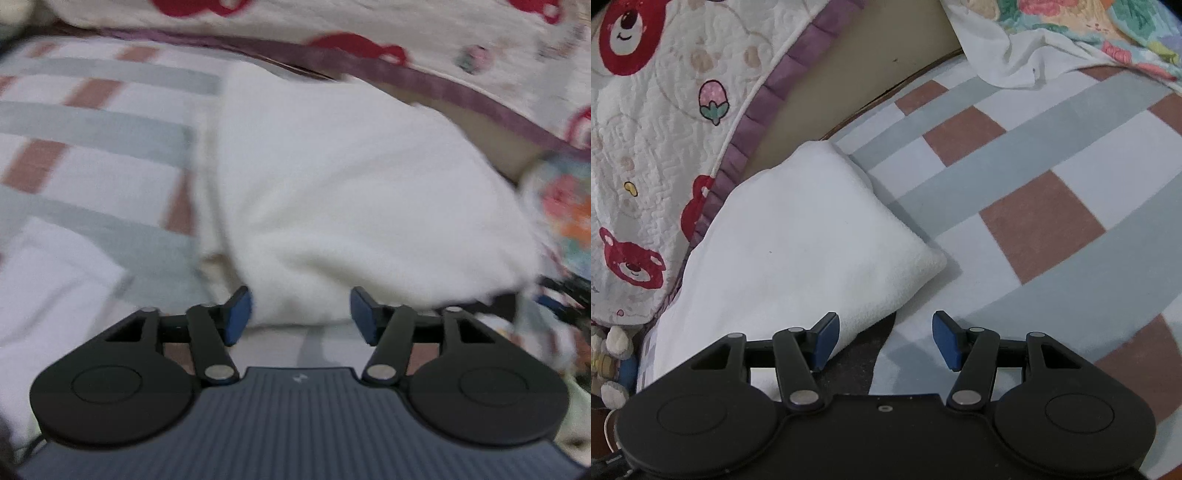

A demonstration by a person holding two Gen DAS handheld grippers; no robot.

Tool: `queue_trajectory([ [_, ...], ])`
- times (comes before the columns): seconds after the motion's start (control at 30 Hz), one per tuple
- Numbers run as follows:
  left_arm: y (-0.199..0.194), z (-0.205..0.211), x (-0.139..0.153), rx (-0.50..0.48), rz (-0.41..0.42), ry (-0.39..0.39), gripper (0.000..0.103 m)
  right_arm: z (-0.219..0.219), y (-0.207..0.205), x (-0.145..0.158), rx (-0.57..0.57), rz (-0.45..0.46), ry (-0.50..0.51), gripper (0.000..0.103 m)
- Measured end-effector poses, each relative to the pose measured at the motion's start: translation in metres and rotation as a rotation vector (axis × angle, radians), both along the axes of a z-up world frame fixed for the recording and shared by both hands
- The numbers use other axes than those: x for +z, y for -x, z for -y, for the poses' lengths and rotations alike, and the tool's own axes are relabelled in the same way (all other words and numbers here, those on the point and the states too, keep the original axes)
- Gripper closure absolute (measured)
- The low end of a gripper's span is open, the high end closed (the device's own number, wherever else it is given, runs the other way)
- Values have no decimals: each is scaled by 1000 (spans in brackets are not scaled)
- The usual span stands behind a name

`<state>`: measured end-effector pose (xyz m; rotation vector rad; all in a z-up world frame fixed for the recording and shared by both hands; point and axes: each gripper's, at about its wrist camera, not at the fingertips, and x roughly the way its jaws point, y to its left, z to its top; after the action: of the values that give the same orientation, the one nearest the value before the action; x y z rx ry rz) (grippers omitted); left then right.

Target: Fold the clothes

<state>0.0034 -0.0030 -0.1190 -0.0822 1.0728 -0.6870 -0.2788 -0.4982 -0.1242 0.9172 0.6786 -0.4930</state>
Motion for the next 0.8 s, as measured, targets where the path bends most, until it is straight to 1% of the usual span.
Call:
queue_trajectory([
  [0.1,-2,-5,-4,28,-46,-5,37,4,2,0,-2,15,-6,42],
  [0.2,-7,-11,-13,83,-89,14,37,10,1,-6,-31,44,-48,42],
  [0.27,-9,-11,-15,93,-67,23,37,13,0,-12,-55,61,-73,42],
  [0.3,-10,-10,-16,98,-38,23,37,15,-1,-15,-66,68,-82,42],
  [0.37,-16,-10,-24,122,-41,30,37,18,-2,-20,-89,84,-99,42],
  [0.43,-22,-11,-33,146,-47,38,36,19,-6,-23,-94,111,-89,41],
  [0.53,-27,-20,-38,211,-94,136,33,20,-15,-26,-90,139,-67,36],
  [0.6,-29,-25,-40,236,-112,200,35,21,-22,-28,-89,158,-58,34],
  [0.63,-30,-23,-41,233,-106,207,49,22,-26,-28,-88,167,-52,33],
  [0.67,-32,-22,-41,227,-99,210,71,24,-31,-28,-78,176,-40,42],
  [0.7,-32,-17,-39,207,-71,188,90,25,-36,-24,-64,188,-19,77],
  [0.73,-33,-13,-34,195,-36,173,90,26,-41,-19,-50,200,3,80],
  [0.8,-31,-21,-13,204,38,191,92,28,-51,-9,-21,228,48,82],
])
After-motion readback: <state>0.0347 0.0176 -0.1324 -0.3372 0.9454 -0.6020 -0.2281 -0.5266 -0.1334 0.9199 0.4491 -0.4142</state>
